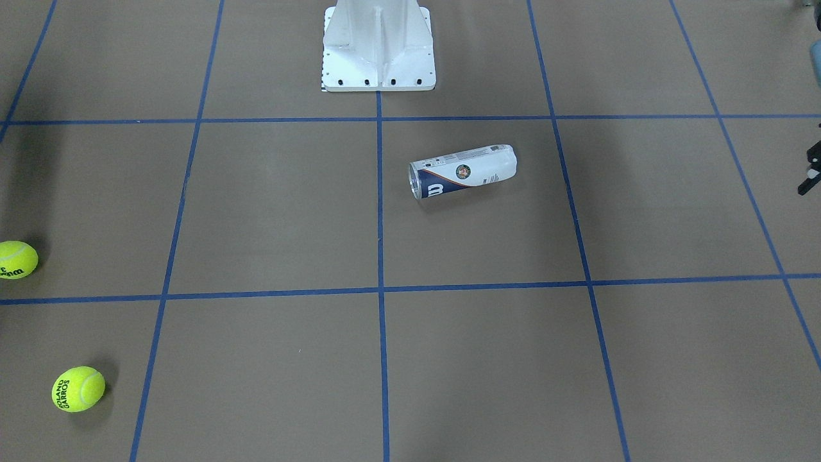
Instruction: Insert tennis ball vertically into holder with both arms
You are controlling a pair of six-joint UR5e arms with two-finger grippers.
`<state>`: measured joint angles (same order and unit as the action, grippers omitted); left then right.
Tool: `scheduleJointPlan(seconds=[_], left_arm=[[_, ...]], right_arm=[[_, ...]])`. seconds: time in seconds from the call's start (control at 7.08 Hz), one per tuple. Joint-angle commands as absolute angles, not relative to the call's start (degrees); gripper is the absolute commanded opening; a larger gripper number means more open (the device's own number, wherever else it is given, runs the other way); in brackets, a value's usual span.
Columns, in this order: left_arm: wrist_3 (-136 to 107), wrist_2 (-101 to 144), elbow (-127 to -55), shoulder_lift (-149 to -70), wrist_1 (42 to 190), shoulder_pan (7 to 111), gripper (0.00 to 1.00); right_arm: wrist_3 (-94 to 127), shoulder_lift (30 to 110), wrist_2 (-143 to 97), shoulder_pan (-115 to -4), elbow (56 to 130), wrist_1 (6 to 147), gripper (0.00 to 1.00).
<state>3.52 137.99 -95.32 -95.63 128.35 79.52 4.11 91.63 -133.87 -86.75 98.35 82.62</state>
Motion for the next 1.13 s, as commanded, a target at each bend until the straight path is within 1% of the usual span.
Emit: scheduleJointPlan(seconds=[0.0, 0.28, 0.57, 0.99], left_arm=[[0.4, 137.0, -95.2, -101.5, 135.4, 70.3, 1.00], [-8.9, 137.0, -96.8, -106.3, 135.6, 65.8, 1.00], [-9.8, 136.9, -97.0, -108.0, 134.8, 57.9, 1.00], [-9.6, 136.8, -100.7, -114.4, 121.0, 50.0, 0.99]], right_arm=[[4.5, 91.7, -133.9, -86.7, 98.4, 82.5, 1.00], [4.8, 91.8, -133.9, -86.7, 98.6, 82.5, 1.00], [4.8, 91.8, -133.9, -86.7, 98.6, 82.5, 1.00], [4.9, 91.8, -133.9, -86.7, 98.5, 82.5, 1.00]])
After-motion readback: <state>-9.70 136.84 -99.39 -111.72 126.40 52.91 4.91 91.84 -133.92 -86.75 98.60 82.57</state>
